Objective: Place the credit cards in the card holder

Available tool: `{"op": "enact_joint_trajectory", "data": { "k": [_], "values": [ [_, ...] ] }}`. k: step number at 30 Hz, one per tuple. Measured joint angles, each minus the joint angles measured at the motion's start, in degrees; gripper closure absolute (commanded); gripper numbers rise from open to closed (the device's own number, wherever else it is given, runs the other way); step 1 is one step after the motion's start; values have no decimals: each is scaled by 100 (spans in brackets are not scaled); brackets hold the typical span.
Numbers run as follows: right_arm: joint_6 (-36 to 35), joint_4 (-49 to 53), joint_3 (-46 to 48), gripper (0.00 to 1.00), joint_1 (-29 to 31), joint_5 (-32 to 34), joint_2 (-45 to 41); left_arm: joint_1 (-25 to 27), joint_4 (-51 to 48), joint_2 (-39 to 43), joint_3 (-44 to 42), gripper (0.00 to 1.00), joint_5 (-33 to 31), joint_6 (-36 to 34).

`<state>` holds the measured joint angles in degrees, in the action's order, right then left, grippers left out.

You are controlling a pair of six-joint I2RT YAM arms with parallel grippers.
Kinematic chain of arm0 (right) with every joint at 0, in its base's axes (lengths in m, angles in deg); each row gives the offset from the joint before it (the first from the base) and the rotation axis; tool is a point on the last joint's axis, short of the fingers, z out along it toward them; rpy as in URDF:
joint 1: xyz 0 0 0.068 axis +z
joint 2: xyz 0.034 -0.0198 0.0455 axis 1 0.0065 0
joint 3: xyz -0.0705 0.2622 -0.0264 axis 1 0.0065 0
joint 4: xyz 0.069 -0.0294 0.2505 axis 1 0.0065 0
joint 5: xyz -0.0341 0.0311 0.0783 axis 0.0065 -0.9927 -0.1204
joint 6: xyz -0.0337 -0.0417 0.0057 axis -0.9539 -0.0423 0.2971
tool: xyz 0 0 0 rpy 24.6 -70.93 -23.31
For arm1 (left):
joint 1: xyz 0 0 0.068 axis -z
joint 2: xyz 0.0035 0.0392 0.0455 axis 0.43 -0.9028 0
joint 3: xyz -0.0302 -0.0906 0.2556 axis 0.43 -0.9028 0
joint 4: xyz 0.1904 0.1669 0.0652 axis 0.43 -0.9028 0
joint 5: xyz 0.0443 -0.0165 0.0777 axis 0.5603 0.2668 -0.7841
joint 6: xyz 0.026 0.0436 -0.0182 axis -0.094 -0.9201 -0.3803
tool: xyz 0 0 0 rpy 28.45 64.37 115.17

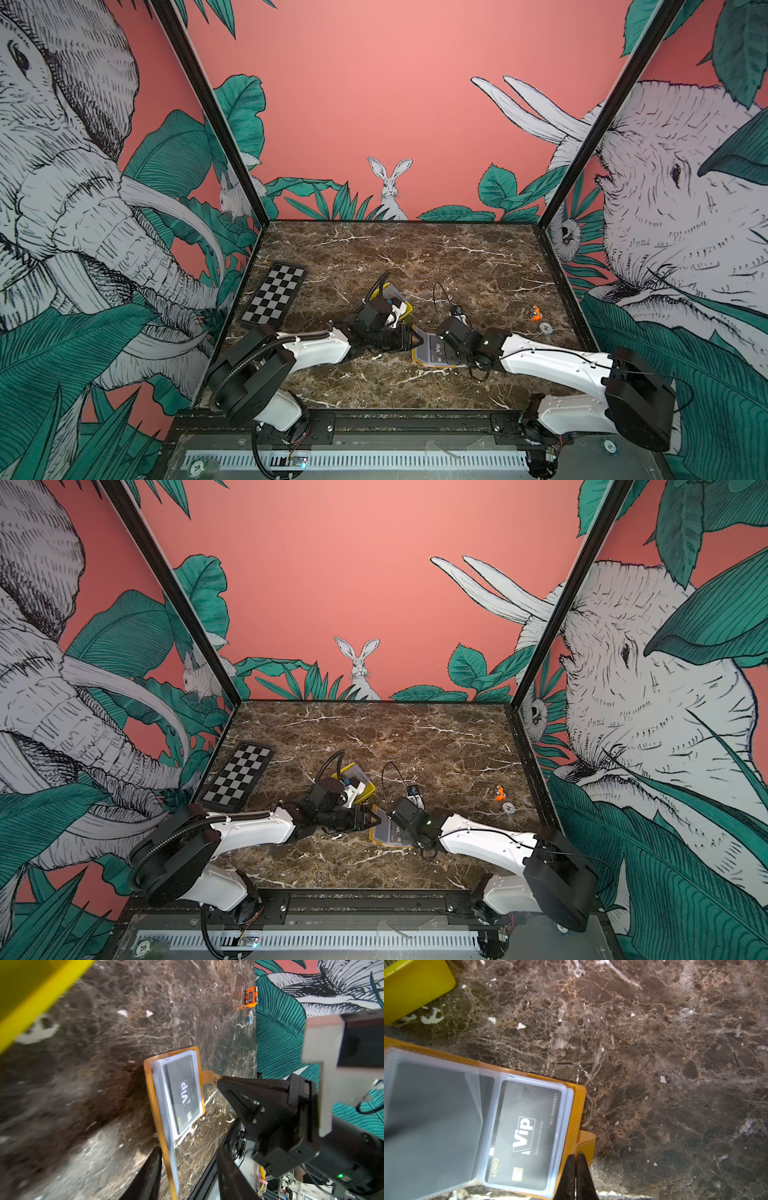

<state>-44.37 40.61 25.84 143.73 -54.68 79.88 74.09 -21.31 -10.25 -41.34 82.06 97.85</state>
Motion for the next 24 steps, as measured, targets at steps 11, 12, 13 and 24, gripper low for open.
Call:
{"op": "enact_joint_trajectory", "data": {
  "k": [11, 12, 13, 24],
  "values": [
    [151, -197, 249, 100, -48, -162, -363, 238, 415, -560, 492, 54, 153, 168],
    [168, -236, 291, 100, -66, -199, -400, 271, 457, -612, 522, 55, 166, 179],
    [188, -267, 326, 100, -79, -227, -435, 291, 494, -654, 540, 54, 173, 195],
    [328, -380, 629, 100, -341, -481, -898, 520, 811, -1182, 695, 62, 214, 367]
  ]
}}
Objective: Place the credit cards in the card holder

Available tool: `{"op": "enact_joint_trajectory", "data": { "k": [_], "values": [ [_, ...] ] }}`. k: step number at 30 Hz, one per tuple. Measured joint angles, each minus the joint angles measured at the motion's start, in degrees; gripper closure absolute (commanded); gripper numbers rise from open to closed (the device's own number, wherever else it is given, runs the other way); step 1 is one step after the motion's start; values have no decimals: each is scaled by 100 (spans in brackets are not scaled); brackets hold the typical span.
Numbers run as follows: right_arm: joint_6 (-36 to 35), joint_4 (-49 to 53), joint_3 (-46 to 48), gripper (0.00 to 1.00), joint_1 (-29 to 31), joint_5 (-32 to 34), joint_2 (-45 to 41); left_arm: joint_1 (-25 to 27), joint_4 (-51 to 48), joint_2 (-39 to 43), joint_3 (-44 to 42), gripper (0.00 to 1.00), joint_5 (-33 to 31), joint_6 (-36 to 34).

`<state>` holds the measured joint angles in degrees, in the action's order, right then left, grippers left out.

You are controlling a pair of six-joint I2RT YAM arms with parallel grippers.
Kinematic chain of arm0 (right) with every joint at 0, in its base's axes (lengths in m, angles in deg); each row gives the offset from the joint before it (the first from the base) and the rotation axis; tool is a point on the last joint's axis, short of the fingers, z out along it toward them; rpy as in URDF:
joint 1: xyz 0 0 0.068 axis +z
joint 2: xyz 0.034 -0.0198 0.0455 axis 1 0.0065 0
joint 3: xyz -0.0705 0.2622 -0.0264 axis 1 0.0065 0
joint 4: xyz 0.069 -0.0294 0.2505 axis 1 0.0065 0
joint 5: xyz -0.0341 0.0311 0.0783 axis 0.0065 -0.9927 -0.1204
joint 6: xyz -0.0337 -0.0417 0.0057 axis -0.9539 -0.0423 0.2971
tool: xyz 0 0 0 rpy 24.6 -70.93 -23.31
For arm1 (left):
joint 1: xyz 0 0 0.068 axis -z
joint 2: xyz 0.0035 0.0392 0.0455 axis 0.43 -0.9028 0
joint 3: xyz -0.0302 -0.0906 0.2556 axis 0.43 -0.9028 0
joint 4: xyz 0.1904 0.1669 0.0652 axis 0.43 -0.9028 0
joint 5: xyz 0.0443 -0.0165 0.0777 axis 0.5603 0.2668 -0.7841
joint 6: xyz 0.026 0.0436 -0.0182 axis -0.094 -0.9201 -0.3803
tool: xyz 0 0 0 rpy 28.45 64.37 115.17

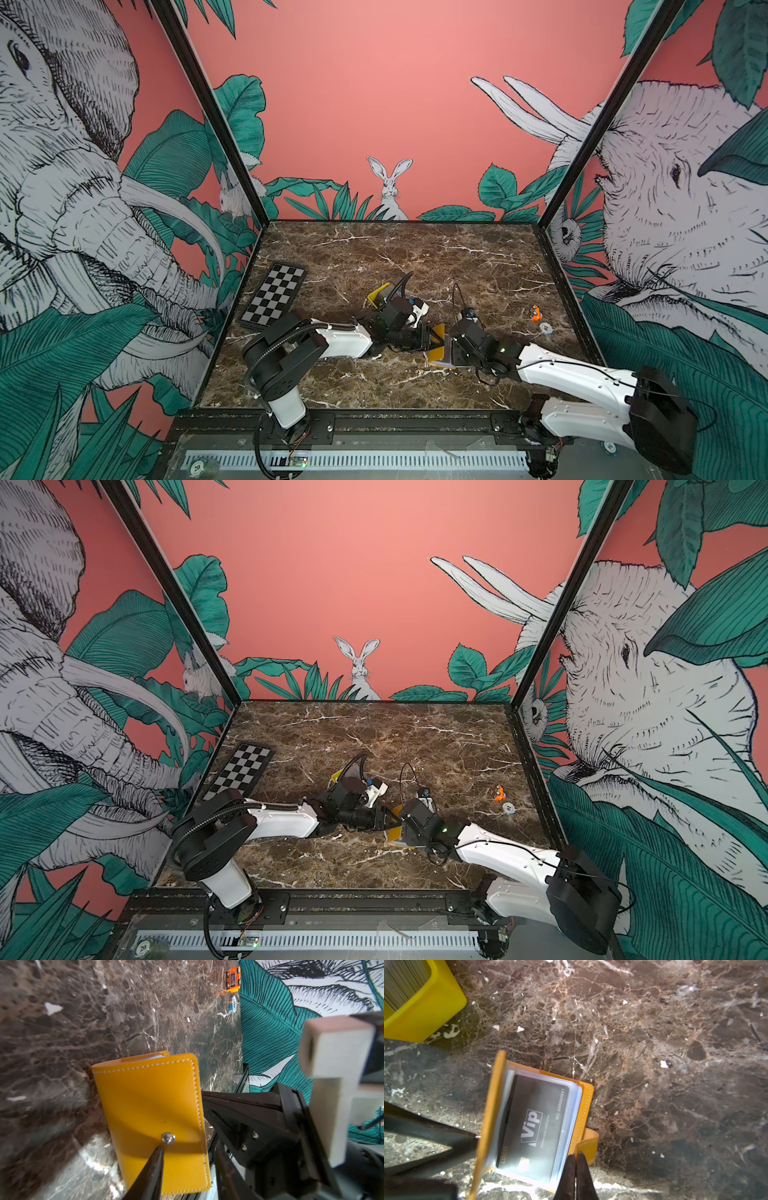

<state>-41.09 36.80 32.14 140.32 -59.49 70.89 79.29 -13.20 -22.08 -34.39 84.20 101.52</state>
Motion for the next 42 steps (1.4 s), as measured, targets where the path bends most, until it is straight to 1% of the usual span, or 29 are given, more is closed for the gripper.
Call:
{"op": "enact_joint_trajectory", "data": {
  "k": [10, 16, 25, 35, 42],
  "values": [
    [11, 31, 153, 100, -177, -129, -326, 153, -96, -293, 122, 71, -184, -11],
    [11, 33, 216, 100, -234, -179, -407, 203, -393, -339, 258, 76, -354, -157],
    [11, 140, 221, 100, -267, -179, -527, 229, -949, -341, 389, 77, -619, -562],
    [7, 216, 221, 100, -284, -186, -656, 393, -1493, -341, 610, 82, -1032, -931],
    [0, 208, 221, 100, -407, -350, -691, 492, -1757, -343, 726, 85, -1318, -1082]
  ]
}}
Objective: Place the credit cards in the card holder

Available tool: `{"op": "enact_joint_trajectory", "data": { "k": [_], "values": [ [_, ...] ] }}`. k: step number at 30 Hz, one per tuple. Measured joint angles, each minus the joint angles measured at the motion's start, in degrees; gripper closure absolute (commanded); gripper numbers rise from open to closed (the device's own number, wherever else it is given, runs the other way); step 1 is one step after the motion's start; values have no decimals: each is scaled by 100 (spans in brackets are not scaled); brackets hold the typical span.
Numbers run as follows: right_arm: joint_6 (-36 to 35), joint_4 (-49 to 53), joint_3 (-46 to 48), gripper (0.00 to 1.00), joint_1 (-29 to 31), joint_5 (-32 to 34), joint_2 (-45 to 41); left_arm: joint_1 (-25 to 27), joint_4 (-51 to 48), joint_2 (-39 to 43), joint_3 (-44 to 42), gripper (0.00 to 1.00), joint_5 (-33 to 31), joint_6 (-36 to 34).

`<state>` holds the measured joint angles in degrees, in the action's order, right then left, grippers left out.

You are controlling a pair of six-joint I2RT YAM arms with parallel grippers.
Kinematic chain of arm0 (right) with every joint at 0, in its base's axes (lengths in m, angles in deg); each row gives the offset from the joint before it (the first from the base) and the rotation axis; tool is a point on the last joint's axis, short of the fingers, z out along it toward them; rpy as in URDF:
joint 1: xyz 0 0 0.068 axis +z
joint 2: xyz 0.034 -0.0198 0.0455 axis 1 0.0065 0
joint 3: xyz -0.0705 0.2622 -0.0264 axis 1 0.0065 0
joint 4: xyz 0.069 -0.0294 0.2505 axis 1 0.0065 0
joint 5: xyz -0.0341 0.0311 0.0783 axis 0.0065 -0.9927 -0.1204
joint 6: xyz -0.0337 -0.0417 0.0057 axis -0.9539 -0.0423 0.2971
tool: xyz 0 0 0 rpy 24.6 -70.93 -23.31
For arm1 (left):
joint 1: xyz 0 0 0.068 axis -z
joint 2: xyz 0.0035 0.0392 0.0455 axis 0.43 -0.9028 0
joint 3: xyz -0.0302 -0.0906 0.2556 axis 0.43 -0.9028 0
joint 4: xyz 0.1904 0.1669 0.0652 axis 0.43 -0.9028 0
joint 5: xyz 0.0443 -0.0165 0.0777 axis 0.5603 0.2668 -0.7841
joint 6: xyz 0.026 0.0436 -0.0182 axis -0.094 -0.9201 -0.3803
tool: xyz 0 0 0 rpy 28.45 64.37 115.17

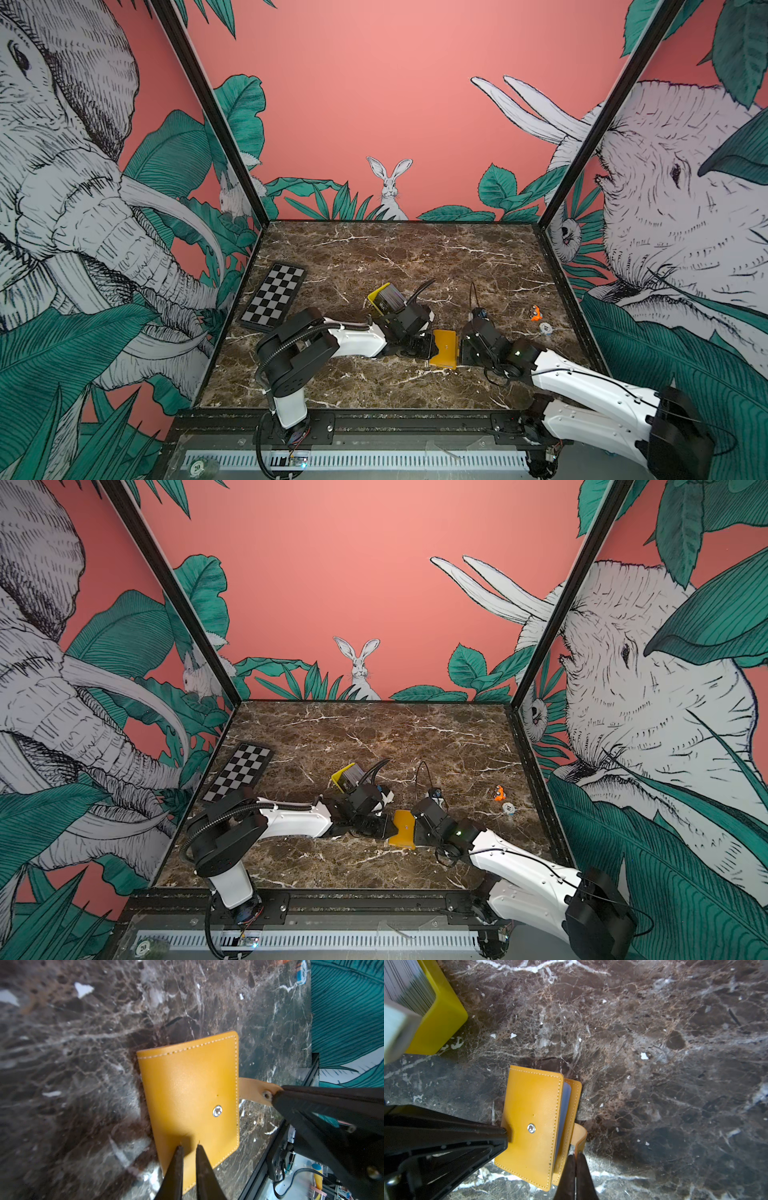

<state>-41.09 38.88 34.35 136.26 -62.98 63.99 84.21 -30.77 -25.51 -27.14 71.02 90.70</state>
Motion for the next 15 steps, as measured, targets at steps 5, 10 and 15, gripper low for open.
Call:
{"op": "enact_joint_trajectory", "data": {
  "k": [5, 10, 15],
  "values": [
    [-42, -13, 0, 100, -35, -81, 0, 11, -22, -13, 17, 86, -72, -44],
    [-79, -144, 0, 100, -57, -282, 22, 39, -22, -31, 26, 86, -111, -44],
    [-94, -446, 9, 100, -57, -509, 184, 59, 9, -37, 24, 86, -133, -37]
  ]
}}
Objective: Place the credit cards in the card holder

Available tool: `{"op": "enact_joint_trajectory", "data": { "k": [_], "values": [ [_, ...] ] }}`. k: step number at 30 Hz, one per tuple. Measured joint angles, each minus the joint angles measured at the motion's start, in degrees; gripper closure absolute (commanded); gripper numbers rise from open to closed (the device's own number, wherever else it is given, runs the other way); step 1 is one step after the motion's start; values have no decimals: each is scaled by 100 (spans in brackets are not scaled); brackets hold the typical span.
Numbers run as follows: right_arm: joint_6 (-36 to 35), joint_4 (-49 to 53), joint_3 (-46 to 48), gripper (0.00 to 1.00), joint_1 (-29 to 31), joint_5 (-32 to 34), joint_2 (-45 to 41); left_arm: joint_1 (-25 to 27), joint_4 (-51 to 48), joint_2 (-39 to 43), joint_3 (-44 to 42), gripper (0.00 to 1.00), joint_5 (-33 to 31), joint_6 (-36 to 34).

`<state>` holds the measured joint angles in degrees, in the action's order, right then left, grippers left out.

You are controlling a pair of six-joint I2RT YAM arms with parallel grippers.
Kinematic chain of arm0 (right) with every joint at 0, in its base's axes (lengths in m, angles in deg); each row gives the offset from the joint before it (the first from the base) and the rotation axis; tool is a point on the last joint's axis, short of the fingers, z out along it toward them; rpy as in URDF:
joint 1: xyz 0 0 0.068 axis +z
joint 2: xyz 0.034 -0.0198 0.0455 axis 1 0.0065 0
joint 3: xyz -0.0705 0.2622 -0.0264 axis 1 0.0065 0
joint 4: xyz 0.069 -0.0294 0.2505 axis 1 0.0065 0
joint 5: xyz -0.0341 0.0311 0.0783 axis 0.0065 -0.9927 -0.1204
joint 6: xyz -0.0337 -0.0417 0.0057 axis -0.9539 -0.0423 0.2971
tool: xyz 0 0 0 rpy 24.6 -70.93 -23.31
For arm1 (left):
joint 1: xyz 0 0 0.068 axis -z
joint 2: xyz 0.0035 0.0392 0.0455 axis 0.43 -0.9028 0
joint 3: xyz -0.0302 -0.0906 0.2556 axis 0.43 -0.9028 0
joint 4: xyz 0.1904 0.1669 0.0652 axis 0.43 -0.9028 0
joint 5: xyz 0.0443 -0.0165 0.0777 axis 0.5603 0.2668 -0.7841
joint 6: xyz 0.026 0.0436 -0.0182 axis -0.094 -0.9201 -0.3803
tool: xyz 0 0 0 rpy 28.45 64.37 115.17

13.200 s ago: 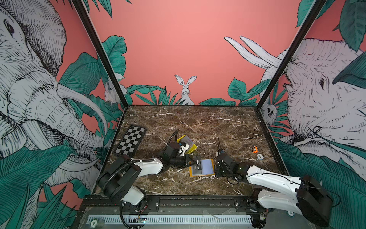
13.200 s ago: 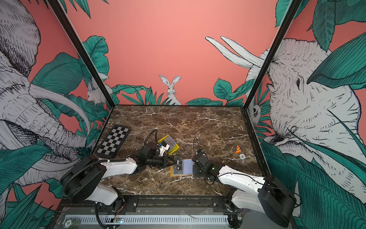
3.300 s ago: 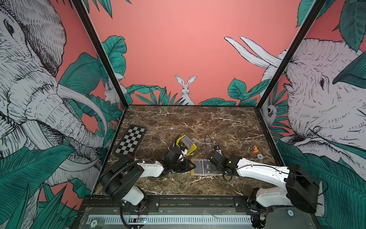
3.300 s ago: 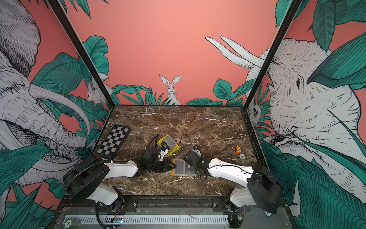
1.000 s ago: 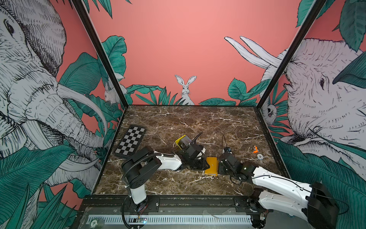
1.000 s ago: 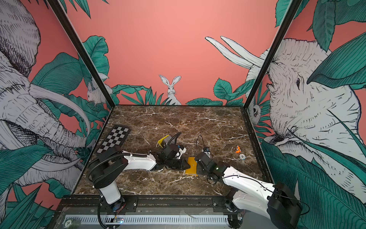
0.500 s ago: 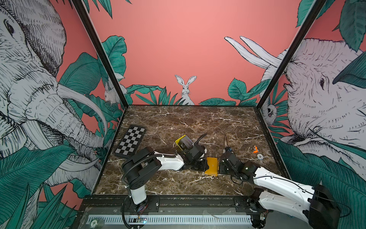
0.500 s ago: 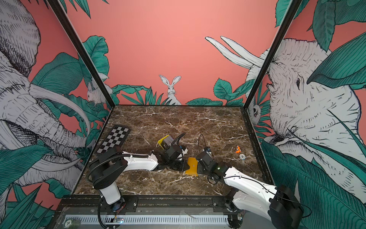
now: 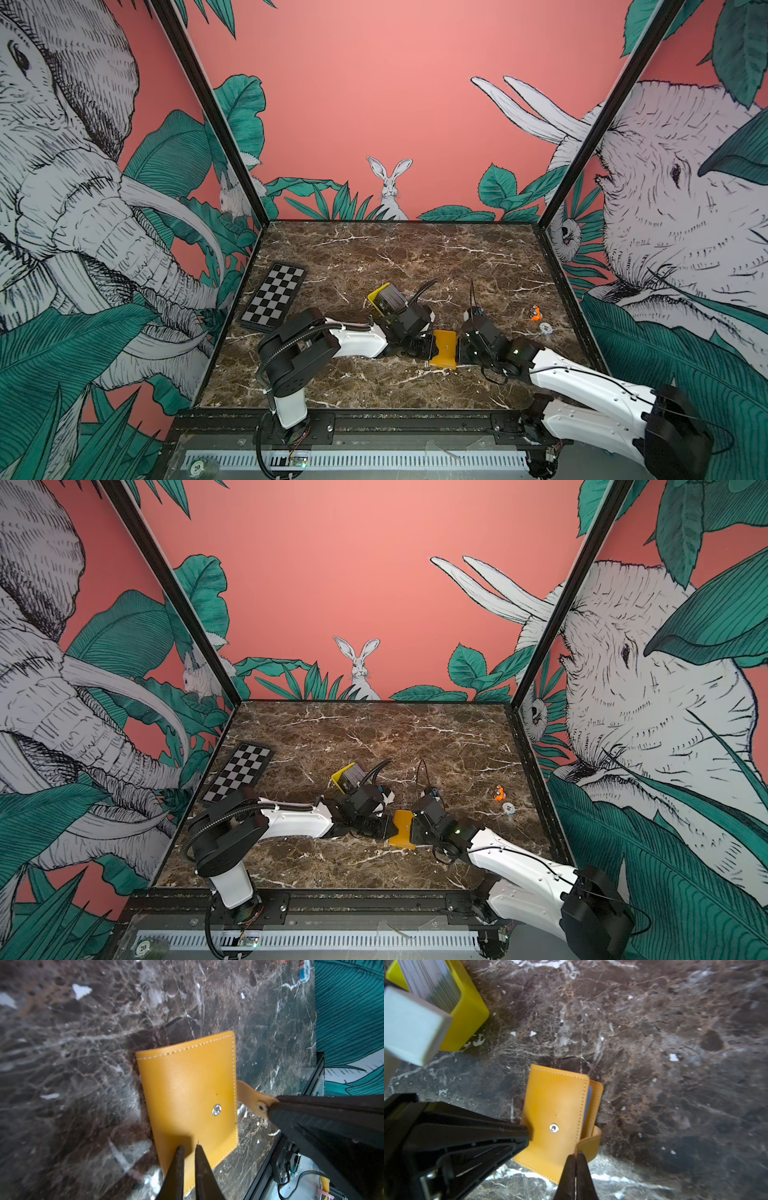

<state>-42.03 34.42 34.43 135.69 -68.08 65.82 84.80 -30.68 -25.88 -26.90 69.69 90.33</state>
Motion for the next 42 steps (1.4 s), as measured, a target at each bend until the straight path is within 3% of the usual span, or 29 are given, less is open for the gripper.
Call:
{"op": "enact_joint_trajectory", "data": {
  "k": [12, 25, 35, 42],
  "values": [
    [68, -796, 210, 100, 0, -190, 632, 37, 758, 20, -389, 84, 13, 365],
    [17, -1650, 544, 100, 0, -264, 691, 229, 1519, 280, -968, 79, -229, 898],
    [-317, -1777, 625, 100, 0, -284, 651, 380, 1034, 892, -1252, 77, -610, 1036],
    [-376, -1705, 616, 100, 0, -284, 614, 146, 863, 935, -1207, 74, -380, 741]
  ]
}}
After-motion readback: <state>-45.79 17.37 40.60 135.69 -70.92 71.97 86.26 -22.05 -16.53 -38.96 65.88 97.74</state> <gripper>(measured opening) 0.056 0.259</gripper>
